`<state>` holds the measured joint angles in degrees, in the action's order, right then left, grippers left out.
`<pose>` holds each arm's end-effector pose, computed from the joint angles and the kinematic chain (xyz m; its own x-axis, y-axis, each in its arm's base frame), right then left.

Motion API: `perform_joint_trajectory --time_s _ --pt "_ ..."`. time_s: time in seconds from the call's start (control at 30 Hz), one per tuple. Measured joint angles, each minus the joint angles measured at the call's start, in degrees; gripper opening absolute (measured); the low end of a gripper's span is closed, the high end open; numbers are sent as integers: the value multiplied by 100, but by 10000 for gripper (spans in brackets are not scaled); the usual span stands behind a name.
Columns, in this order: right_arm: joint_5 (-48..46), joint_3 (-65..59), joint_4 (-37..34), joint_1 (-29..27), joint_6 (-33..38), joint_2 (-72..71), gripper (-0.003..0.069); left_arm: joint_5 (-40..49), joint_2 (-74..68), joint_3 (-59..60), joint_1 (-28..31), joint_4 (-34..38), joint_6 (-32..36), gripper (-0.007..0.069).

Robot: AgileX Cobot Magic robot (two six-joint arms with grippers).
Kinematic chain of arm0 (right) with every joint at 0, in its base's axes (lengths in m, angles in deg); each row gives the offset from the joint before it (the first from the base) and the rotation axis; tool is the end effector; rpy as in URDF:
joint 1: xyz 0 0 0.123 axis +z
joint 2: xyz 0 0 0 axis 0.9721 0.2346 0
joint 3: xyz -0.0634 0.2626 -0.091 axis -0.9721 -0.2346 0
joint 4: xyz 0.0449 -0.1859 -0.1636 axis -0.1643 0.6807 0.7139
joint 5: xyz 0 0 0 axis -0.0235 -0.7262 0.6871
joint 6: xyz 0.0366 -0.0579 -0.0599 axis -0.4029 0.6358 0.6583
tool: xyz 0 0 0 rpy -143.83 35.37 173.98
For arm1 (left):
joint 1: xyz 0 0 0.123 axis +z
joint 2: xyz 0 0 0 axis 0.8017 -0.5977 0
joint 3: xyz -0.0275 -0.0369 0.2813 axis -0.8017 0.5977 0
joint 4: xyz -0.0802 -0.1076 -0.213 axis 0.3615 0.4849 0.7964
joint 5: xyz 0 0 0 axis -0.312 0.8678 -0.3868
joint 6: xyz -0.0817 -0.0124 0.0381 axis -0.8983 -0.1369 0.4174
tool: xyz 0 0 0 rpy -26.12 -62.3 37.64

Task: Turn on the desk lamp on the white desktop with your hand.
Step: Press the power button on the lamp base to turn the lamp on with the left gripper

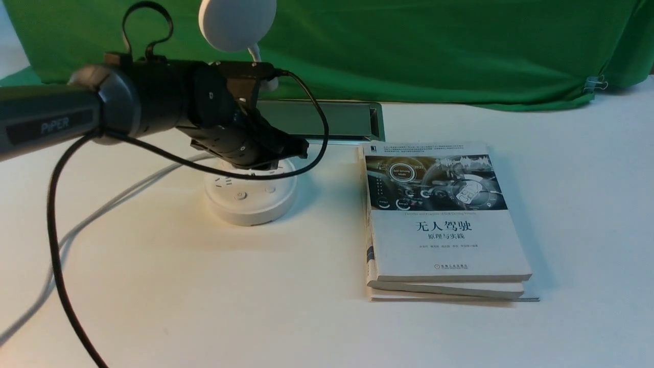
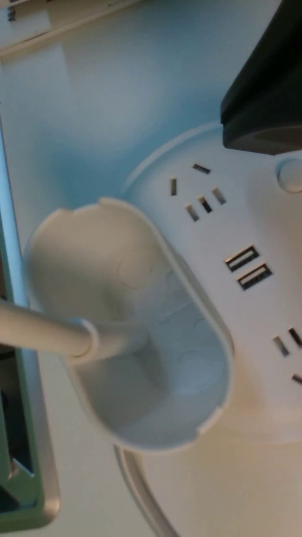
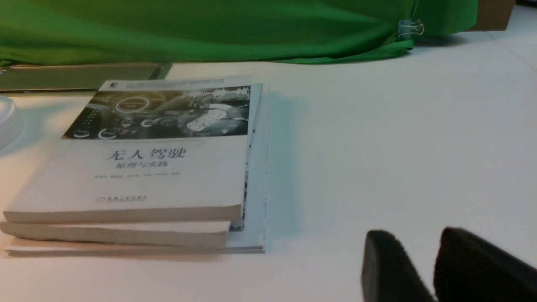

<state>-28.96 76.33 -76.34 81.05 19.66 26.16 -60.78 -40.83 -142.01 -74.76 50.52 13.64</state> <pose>0.0550 0.0034 0.1866 -0.1780 0.0566 -0.9824 -0.0570 0.9961 0.0677 0.4072 -0.1681 0.2045 -0.7798 0.1530 -0.6071 0.3032 0.9407 -0.1524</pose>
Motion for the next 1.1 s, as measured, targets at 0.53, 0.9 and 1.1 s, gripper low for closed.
perform_joint_trajectory --time_s 0.53,0.9,1.1 --pt "0 0 0 0 0 0 241 255 -179 0 0 -24 -146 -1" --pt "0 0 0 0 0 0 241 209 -179 0 0 -24 -326 0" --pt "5 0 0 0 0 0 241 245 -284 0 0 -24 -405 0"
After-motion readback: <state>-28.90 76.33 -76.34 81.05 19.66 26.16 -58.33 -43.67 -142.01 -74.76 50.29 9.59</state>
